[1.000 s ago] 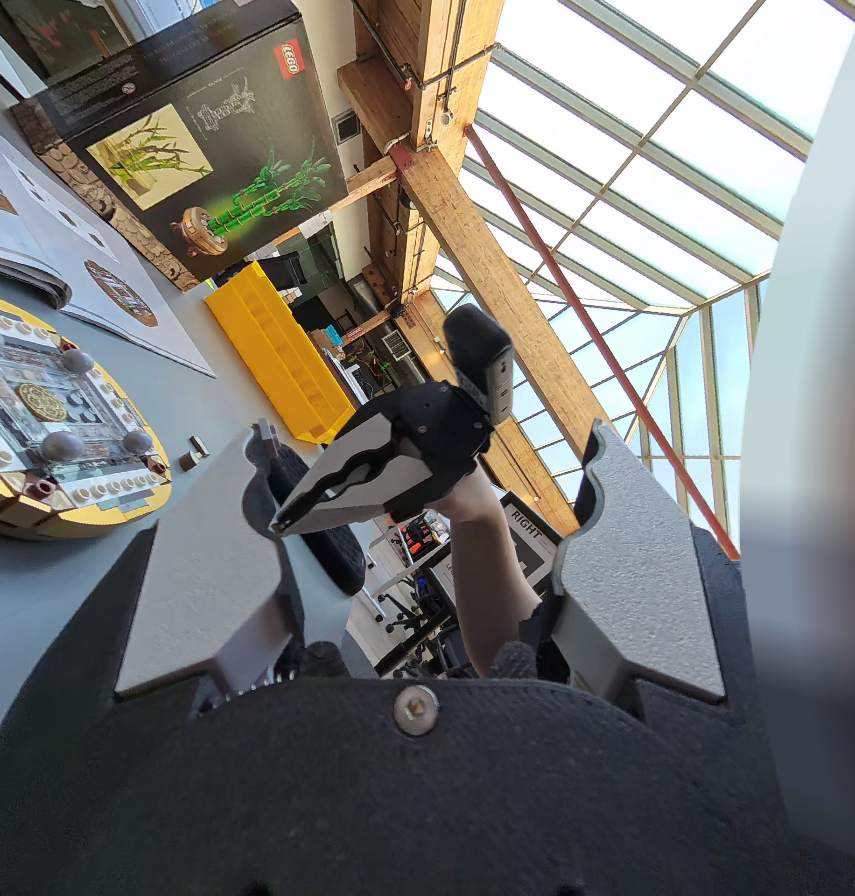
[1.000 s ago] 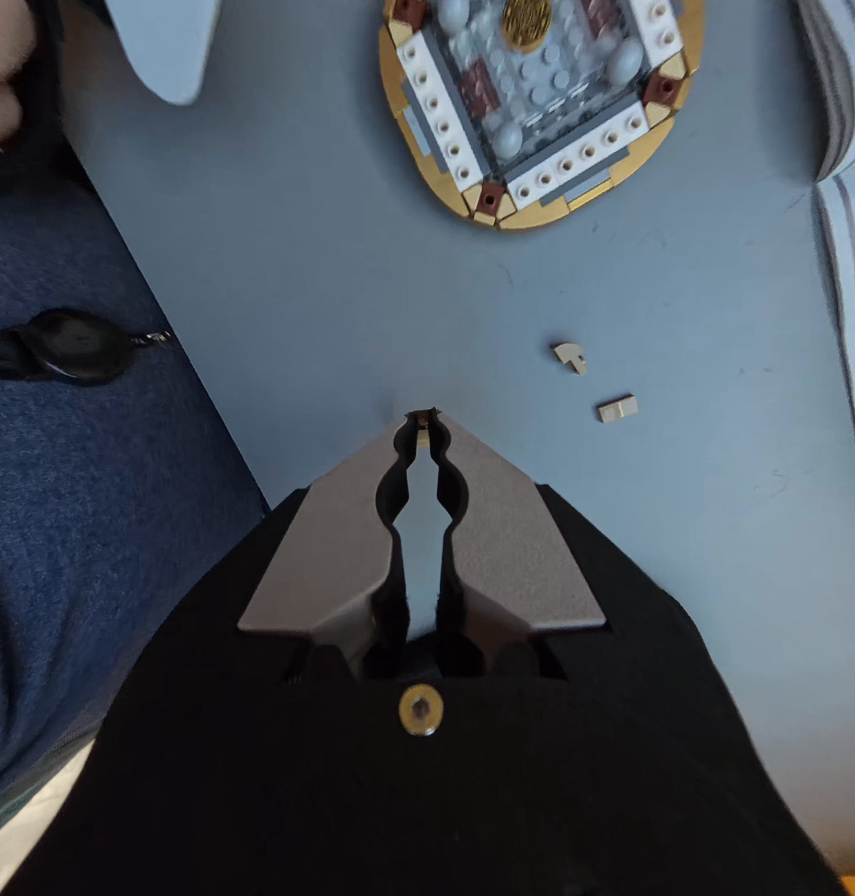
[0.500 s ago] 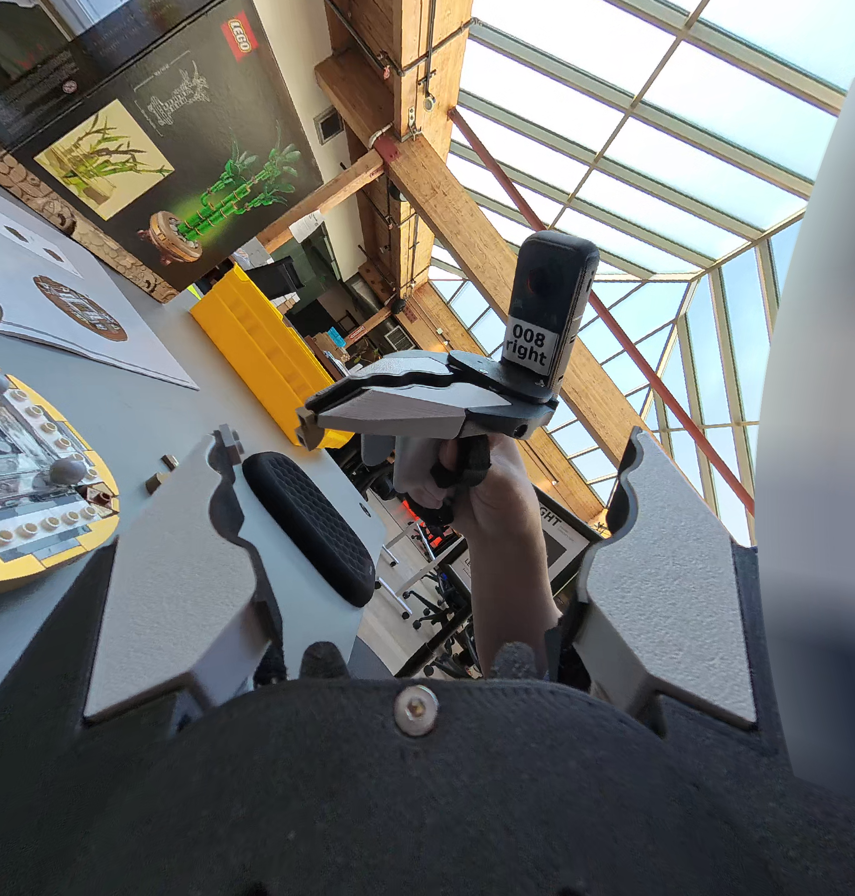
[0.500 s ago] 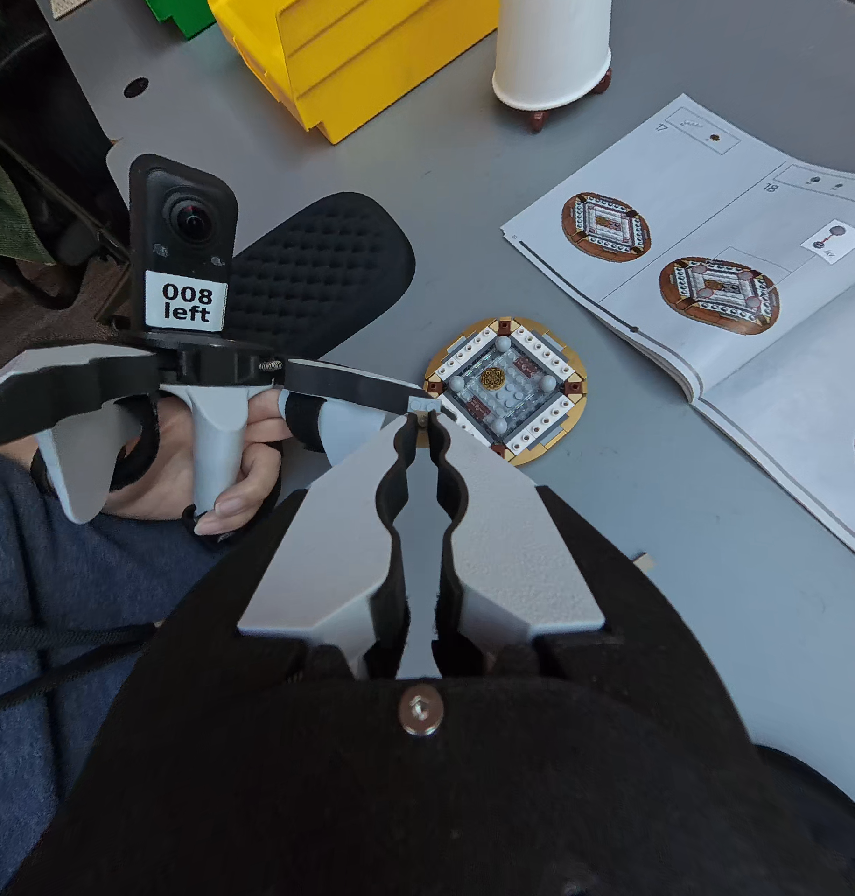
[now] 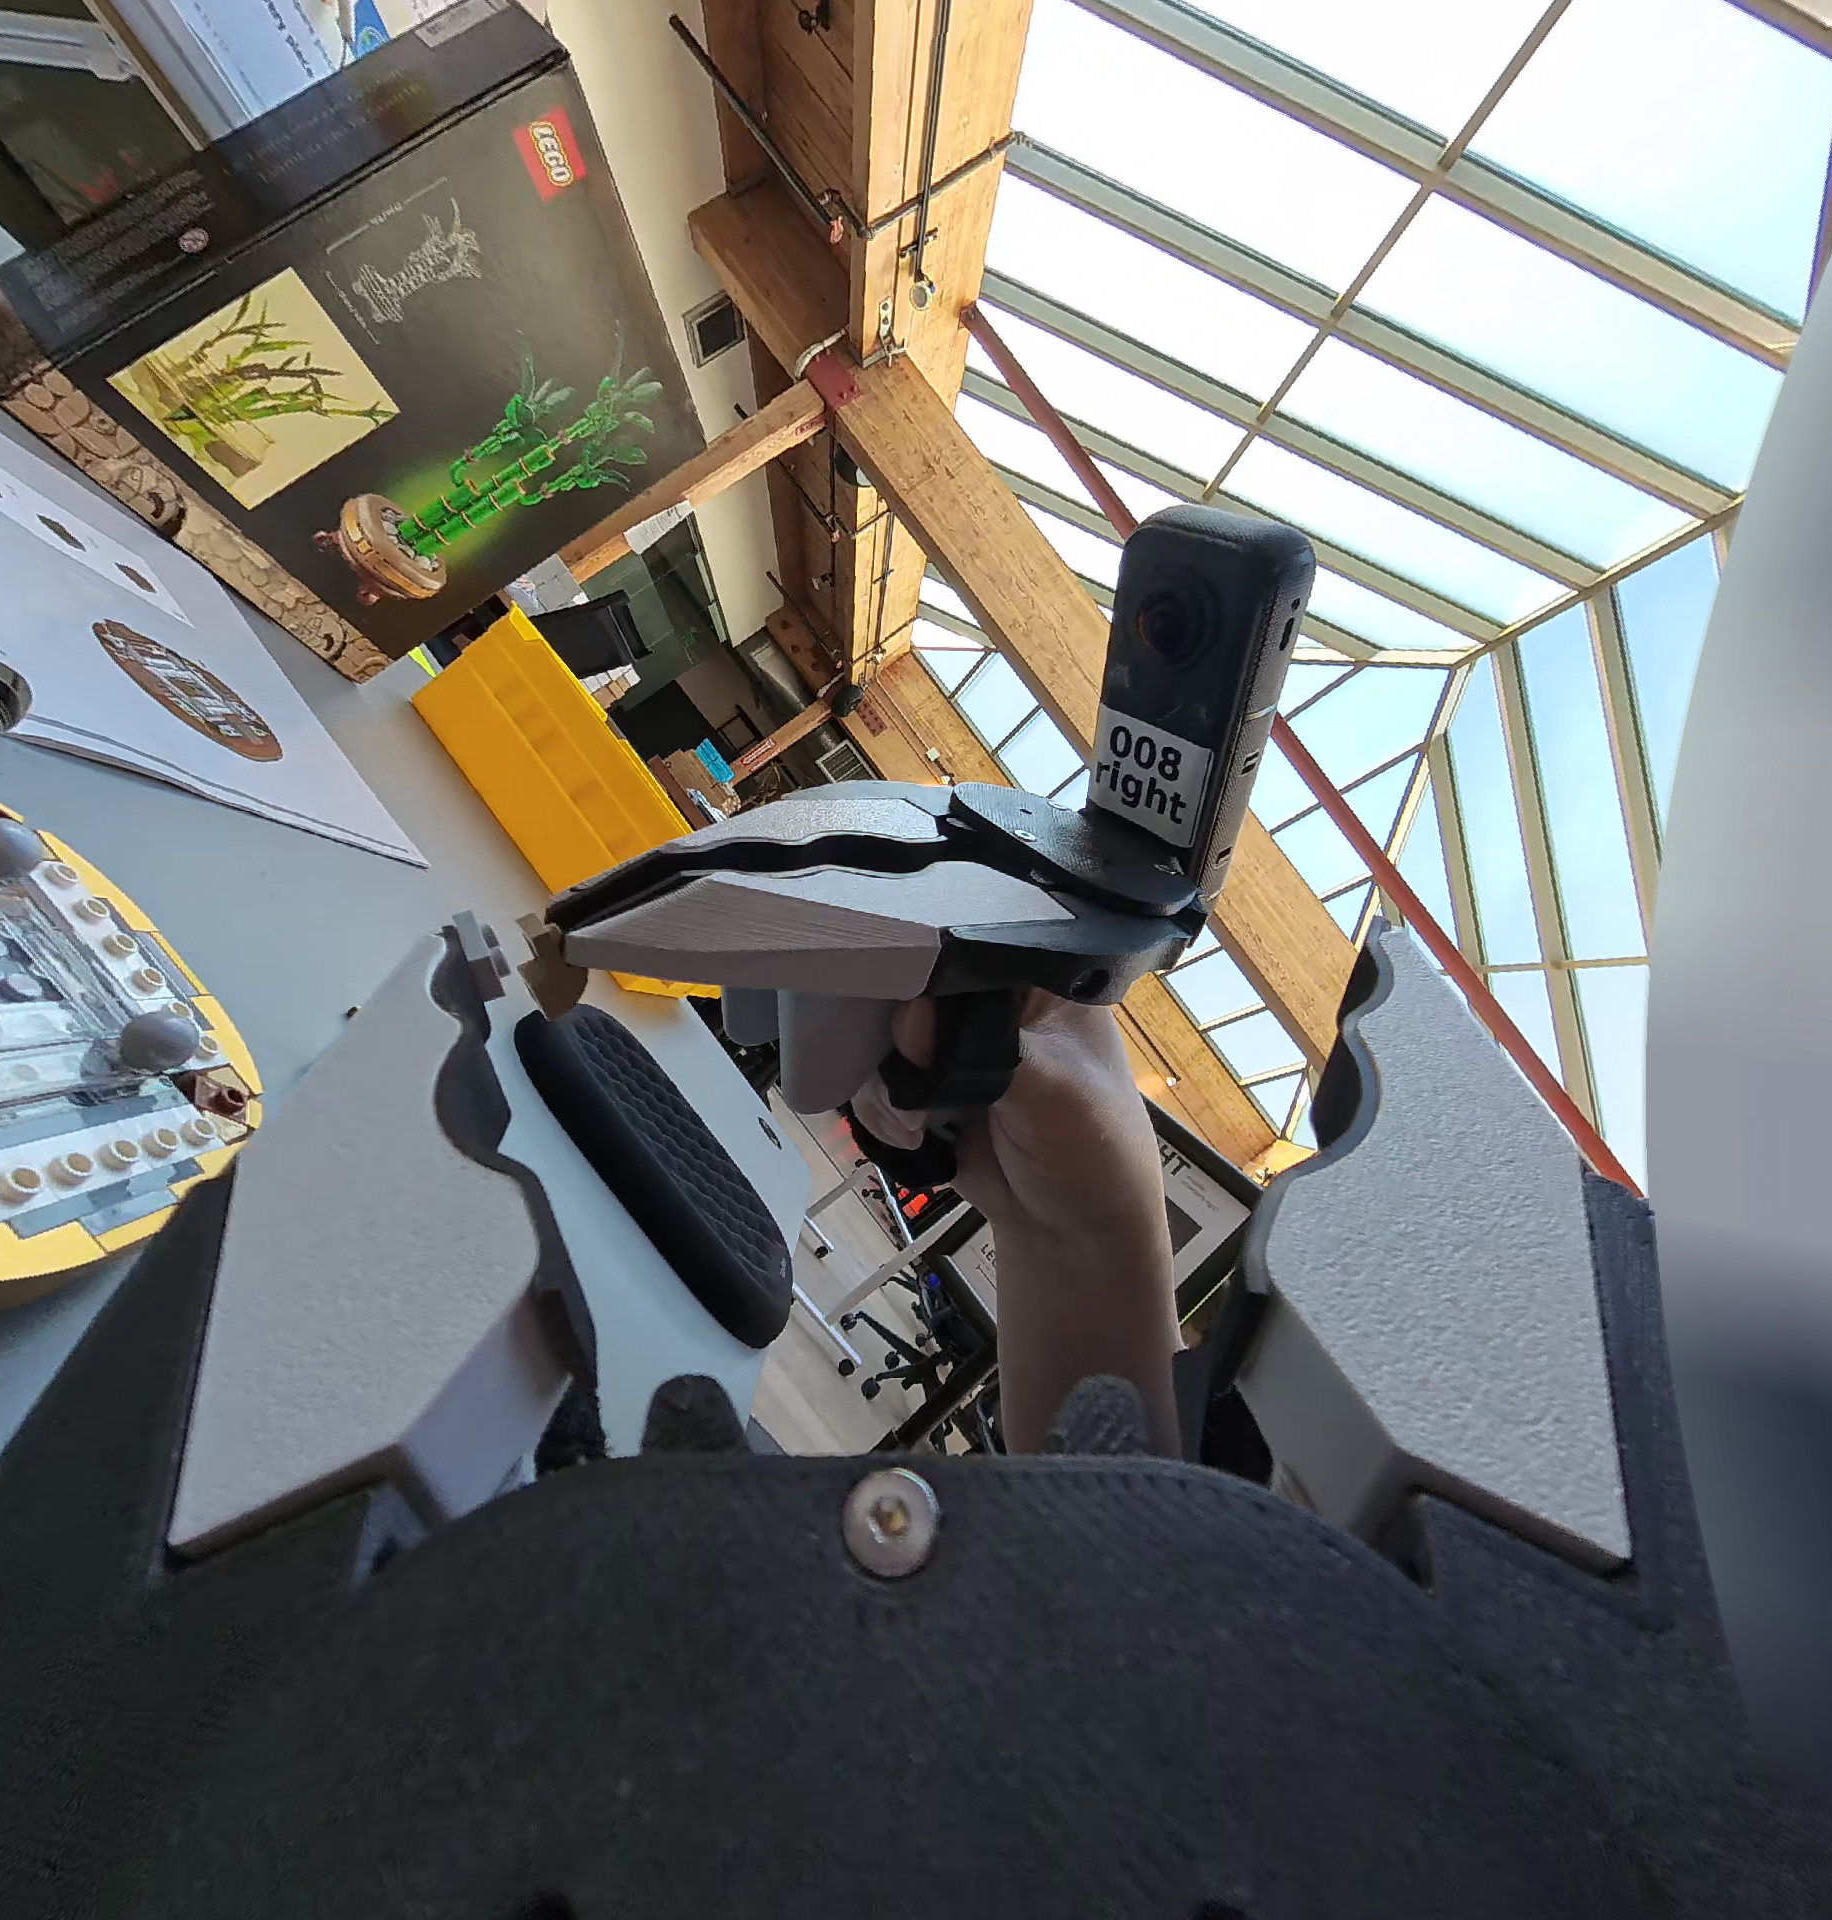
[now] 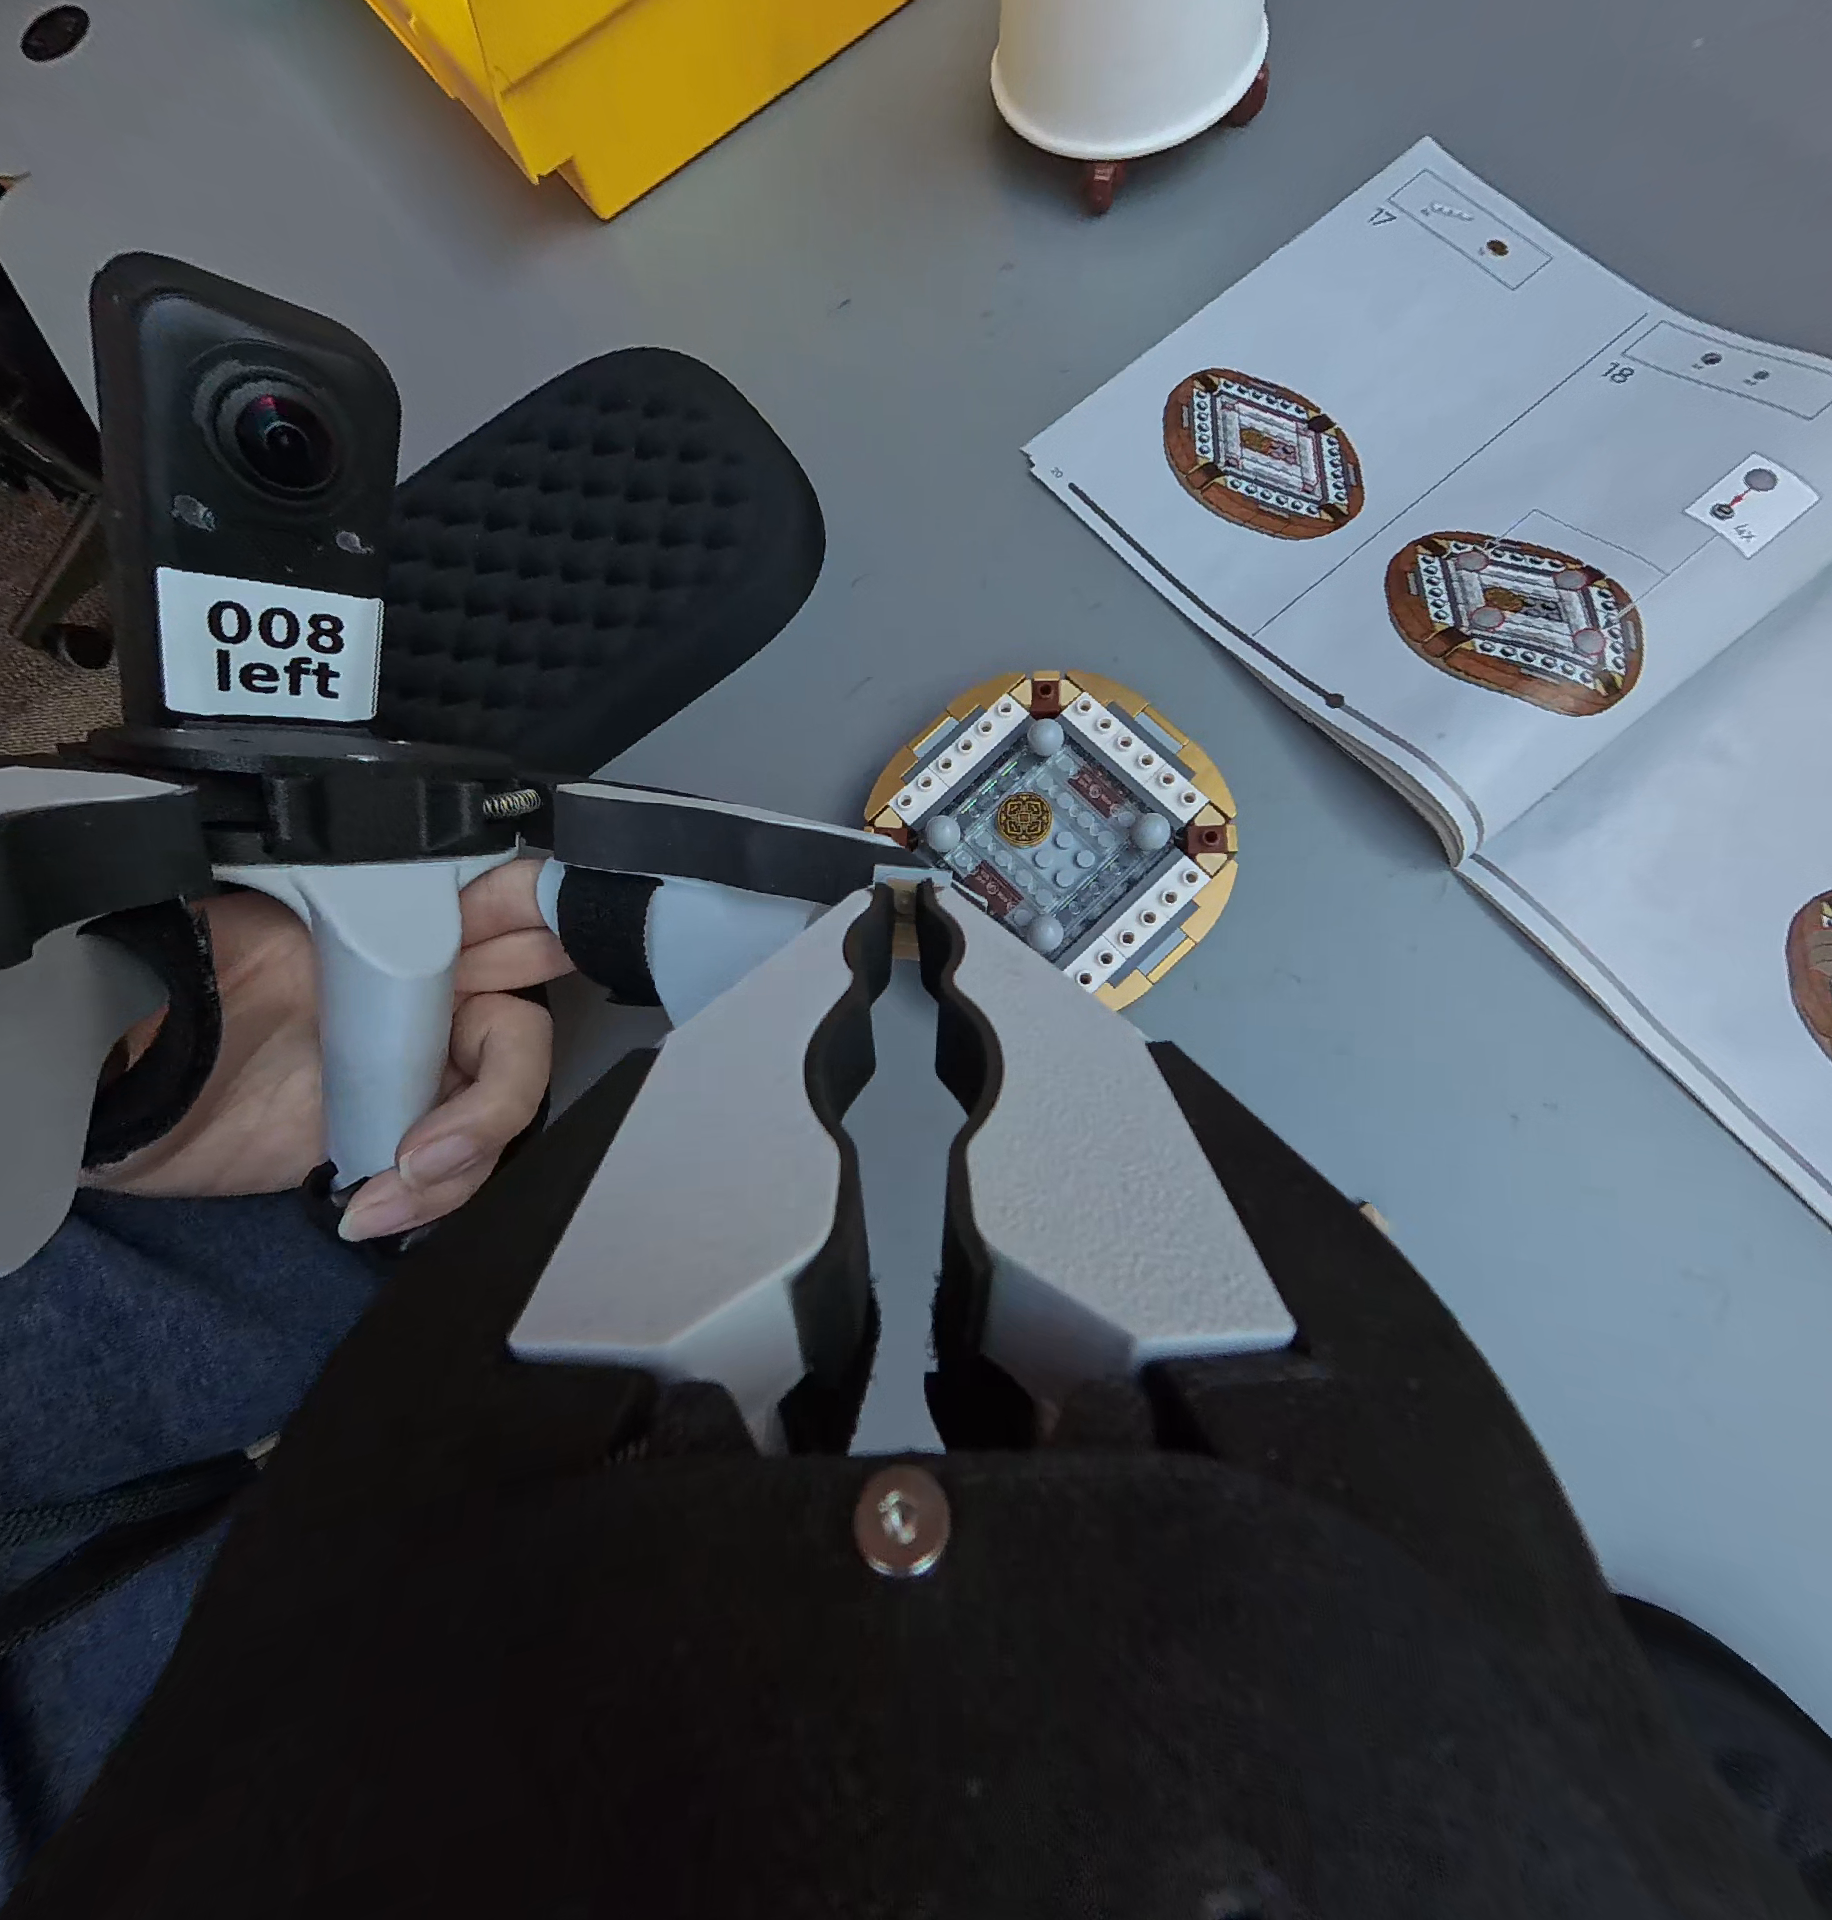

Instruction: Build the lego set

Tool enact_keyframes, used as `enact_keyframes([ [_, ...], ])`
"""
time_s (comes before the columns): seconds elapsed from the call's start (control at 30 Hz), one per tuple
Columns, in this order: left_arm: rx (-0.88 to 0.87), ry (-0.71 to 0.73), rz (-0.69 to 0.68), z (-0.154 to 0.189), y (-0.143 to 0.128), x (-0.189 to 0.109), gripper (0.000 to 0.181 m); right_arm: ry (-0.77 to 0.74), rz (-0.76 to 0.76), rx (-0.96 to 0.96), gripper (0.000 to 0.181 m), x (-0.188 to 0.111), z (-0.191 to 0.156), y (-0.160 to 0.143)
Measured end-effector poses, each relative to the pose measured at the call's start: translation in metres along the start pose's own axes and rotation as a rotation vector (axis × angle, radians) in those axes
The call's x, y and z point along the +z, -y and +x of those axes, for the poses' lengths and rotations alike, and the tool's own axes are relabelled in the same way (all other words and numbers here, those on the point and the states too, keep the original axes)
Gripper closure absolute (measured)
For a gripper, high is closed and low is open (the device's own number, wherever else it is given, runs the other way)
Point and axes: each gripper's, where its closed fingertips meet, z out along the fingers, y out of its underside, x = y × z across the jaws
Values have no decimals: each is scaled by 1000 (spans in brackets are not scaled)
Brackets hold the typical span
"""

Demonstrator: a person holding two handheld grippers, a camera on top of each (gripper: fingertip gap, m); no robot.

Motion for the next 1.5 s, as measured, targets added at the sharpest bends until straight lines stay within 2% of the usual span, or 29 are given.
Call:
enact_keyframes([
  [0.6, -18, 8, 12, -2, 0, -1, 23, -12, -29, -19, 178, 8, -3, -2],
  [1.2, -5, 25, 82, 8, 13, -5, 23, -21, 35, -41, 178, 7, -12, 10],
  [1.4, 91, 73, 91, 11, 15, -1, 23, -17, 59, -43, 178, 5, -14, 19],
  [1.5, 159, 106, 44, 10, 11, 1, 22, -18, 49, -52, 178, 5, -15, 21],
])
